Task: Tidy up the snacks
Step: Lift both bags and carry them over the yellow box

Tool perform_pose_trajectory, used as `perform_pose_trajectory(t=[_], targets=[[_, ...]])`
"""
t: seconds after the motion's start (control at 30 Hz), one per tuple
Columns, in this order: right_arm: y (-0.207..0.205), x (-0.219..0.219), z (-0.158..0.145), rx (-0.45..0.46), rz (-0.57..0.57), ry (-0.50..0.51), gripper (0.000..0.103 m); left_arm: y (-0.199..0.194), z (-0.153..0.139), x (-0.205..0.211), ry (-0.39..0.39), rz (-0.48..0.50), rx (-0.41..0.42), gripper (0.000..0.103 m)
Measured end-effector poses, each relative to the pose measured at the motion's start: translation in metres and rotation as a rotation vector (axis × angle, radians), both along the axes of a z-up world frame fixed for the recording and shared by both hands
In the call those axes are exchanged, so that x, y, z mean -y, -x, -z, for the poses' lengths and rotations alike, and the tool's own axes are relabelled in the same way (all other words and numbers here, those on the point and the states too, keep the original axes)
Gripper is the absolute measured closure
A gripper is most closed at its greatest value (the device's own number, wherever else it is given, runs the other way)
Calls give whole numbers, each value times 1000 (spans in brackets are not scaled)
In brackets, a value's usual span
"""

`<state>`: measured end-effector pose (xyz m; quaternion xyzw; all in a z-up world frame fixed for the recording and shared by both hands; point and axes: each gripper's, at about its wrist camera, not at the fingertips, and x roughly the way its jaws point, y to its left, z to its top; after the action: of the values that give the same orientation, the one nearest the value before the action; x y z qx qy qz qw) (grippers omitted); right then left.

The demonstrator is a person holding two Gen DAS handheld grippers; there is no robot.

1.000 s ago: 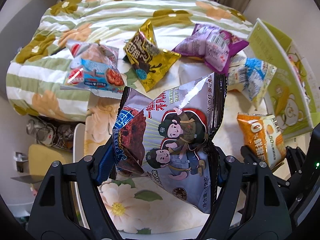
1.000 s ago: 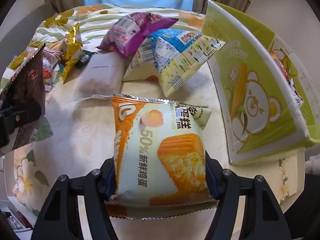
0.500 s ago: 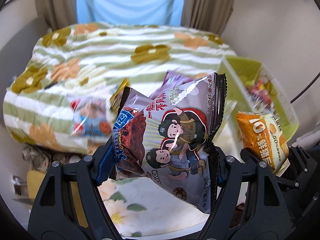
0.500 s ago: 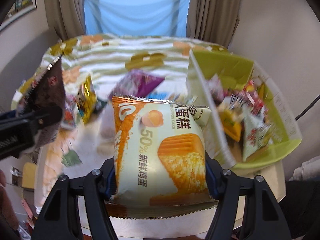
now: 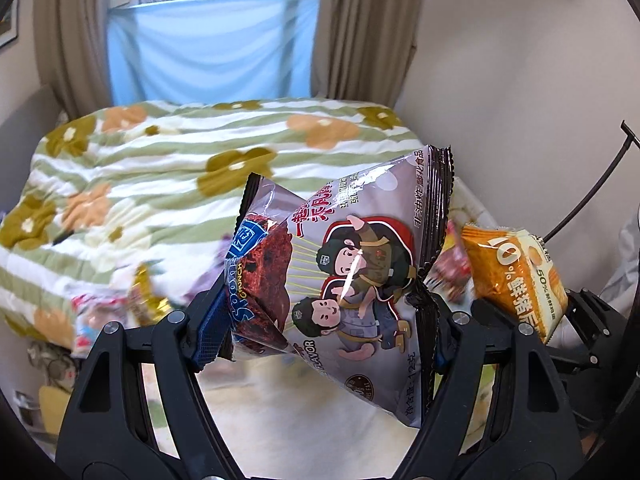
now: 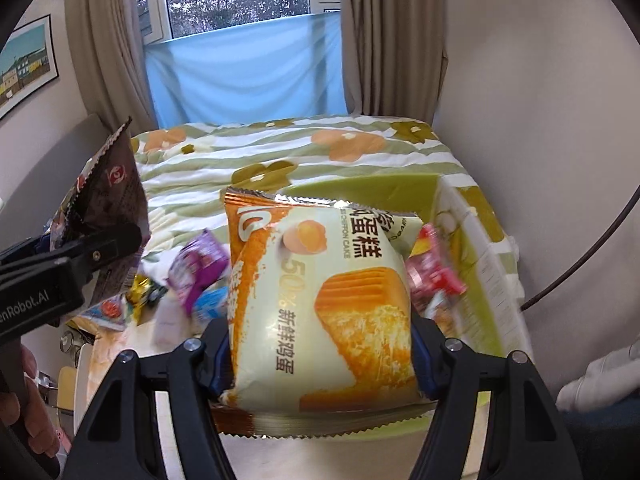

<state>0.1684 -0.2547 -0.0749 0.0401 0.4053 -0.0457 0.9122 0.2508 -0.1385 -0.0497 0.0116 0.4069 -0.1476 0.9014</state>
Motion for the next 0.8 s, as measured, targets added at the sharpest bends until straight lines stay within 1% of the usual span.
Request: perform_pose_trajectory(t=[0.13, 0.23, 0.37, 0.43, 0.47, 0.5, 0.53, 0.57, 0.67, 0.8], targets=[[-10, 42, -3, 13, -1, 2, 38, -21, 3, 58, -1, 19, -6, 28], [-17, 75, -2, 8, 1, 0, 38, -38, 14, 98, -13, 18, -30, 28], [-26, 107, 3, -16, -3, -12, 38, -57, 35, 133, -34, 2, -69, 27], [-33, 118, 7, -30, -11, -19, 38, -65, 46, 142, -36, -4, -91, 26], [-35, 122, 9, -36, -15, -20, 38, -70, 52, 147, -42, -6, -108, 21], [-39, 126, 12, -44, -18, -24, 38, -74, 58, 150, -56, -12, -128, 8], [-41, 129, 14, -50, -21, -33, 38, -78, 63, 152, -67, -20, -140, 1], [-43, 131, 15, -54, -23, -41, 38, -79, 66, 152, -66, -28, -148, 1], [-50, 137, 21, -65, -32, -61, 38, -75, 71, 145, -26, -18, -175, 1], [-60, 141, 29, -84, -42, -87, 38, -61, 74, 133, -33, -20, -187, 1]])
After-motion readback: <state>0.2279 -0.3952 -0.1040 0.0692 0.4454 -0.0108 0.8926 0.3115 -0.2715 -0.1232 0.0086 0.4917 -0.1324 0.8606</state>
